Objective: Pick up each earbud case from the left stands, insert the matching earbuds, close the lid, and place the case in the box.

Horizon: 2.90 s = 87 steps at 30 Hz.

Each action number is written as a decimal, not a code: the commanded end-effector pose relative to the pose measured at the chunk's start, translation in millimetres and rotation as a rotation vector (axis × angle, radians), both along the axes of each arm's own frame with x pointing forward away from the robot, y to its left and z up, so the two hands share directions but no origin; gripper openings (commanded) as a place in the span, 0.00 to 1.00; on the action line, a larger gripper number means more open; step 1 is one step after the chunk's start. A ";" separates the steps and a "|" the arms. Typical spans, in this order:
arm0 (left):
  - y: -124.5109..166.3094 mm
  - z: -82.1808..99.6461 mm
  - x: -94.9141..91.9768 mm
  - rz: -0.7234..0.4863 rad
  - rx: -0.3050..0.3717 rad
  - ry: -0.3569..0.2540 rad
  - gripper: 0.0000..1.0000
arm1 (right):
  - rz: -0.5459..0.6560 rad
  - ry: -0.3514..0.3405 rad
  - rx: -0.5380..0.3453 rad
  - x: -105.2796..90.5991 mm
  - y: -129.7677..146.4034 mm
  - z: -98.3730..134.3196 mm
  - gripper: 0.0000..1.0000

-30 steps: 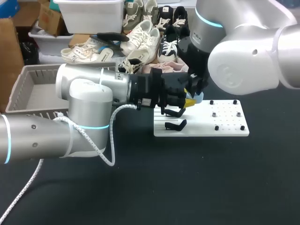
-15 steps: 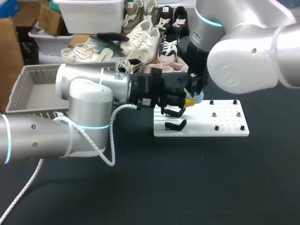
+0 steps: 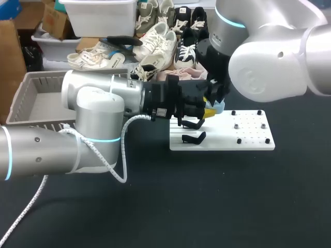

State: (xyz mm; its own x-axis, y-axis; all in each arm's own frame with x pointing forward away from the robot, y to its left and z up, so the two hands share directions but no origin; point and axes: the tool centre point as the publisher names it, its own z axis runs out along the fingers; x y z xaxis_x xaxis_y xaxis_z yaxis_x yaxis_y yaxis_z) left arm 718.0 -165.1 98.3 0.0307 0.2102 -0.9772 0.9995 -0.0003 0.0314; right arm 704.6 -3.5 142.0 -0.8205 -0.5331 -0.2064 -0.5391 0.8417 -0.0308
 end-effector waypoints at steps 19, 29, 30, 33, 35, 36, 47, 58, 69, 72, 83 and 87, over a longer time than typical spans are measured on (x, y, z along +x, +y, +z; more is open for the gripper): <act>0.4 0.0 -1.7 0.004 -0.001 -0.002 0.00 | -0.145 -0.103 0.052 62.6 -17.6 32.6 0.26; 0.4 0.0 -1.7 0.004 -0.001 -0.002 0.00 | -0.183 -0.024 0.032 74.2 -18.2 -3.9 0.28; 0.4 0.0 -1.7 0.004 -0.001 -0.002 0.00 | -0.183 -0.020 0.029 72.2 -18.2 -6.2 0.28; 0.4 0.0 -1.7 0.004 -0.001 -0.002 0.00 | -0.185 -0.007 0.028 64.4 -19.5 -10.5 0.27; 0.4 0.0 -1.7 0.004 -0.001 -0.002 0.00 | -0.186 -0.001 0.027 59.2 -20.6 -12.9 0.26; 0.4 0.0 -1.7 0.004 -0.001 -0.002 0.00 | -0.186 0.000 0.027 55.9 -21.2 -13.2 0.26; 0.4 0.0 -1.7 0.004 -0.001 -0.002 0.00 | -0.207 -0.020 0.063 25.5 -29.5 -0.5 0.24; 27.2 13.1 5.6 0.058 0.021 -0.040 0.00 | -0.274 -0.112 0.160 12.2 -44.4 35.4 0.26; 202.4 68.0 16.7 0.390 0.193 -0.167 0.00 | -0.390 -0.132 0.180 0.2 -75.2 43.8 0.27; 240.7 67.9 16.6 0.445 0.265 -0.151 0.00 | -0.410 -0.119 0.171 -4.9 -77.2 40.4 0.27; 331.9 29.3 34.1 0.546 0.447 0.007 0.00 | -0.499 -0.093 0.151 -26.7 -83.3 36.5 0.27; 347.0 11.2 43.2 0.542 0.477 0.089 0.00 | -0.530 -0.099 0.149 -33.7 -84.6 40.6 0.27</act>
State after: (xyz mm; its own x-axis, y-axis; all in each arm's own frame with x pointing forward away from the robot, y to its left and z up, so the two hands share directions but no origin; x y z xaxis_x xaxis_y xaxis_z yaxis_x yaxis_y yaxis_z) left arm 760.1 166.8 101.8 -0.2398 0.5353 -0.8099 0.8239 0.5535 0.1219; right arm 681.3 -85.5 178.9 -0.9576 -0.0223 -0.2873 -0.0484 0.9953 0.0841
